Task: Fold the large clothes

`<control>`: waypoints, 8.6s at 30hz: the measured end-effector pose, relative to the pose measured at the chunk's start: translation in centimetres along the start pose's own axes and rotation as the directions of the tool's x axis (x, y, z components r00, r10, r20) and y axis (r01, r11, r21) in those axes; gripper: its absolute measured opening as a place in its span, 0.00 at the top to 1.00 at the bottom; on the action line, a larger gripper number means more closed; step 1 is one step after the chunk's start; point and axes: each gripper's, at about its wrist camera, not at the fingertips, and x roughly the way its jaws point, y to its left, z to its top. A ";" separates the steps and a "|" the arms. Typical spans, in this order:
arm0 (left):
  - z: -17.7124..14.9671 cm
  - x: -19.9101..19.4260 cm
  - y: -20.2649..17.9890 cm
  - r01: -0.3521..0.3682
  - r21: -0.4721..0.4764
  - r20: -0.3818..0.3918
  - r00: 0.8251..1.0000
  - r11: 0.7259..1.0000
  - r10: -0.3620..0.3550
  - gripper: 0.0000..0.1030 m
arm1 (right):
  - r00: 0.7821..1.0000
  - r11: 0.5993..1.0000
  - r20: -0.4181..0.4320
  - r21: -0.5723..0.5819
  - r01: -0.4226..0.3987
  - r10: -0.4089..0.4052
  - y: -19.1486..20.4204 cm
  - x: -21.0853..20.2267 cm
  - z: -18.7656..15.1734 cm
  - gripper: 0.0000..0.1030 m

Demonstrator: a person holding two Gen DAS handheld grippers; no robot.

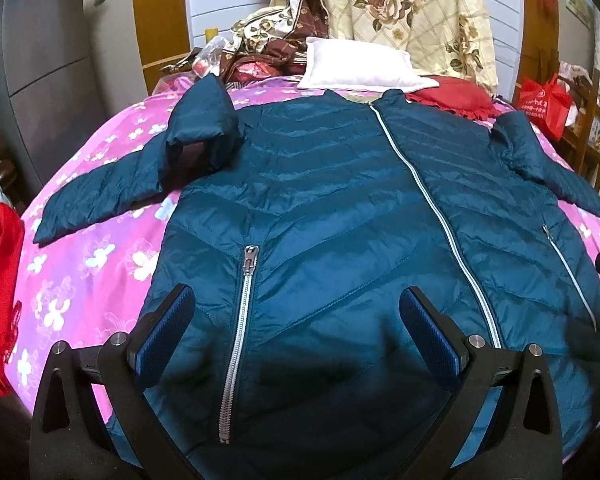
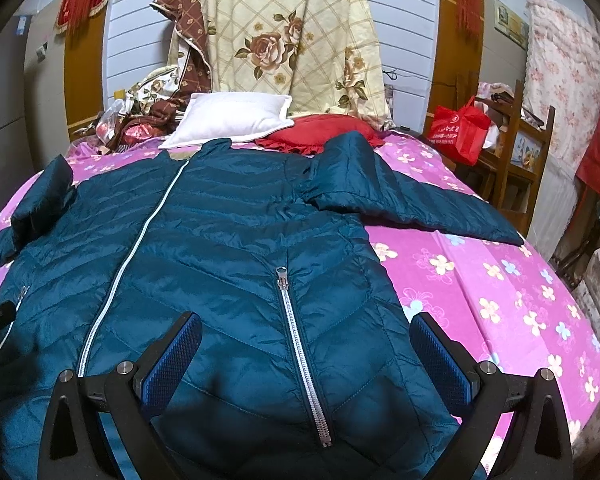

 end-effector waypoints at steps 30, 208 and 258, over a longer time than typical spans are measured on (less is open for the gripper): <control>-0.1 -0.1 0.3 0.014 -0.016 -0.004 1.000 1.000 -0.014 0.00 | 1.000 1.000 0.000 -0.010 -0.002 0.002 0.4 0.1 -0.1 0.00; 7.9 -4.3 2.2 0.043 -0.134 -0.193 0.979 0.990 -0.069 0.30 | 0.997 0.983 -0.061 -0.172 -0.059 0.049 2.1 0.7 -1.8 0.00; 5.3 -15.8 6.7 -0.066 -0.247 -0.124 0.992 0.967 0.036 0.30 | 0.978 0.973 -0.189 -0.224 0.049 -0.093 0.2 4.3 -2.8 0.00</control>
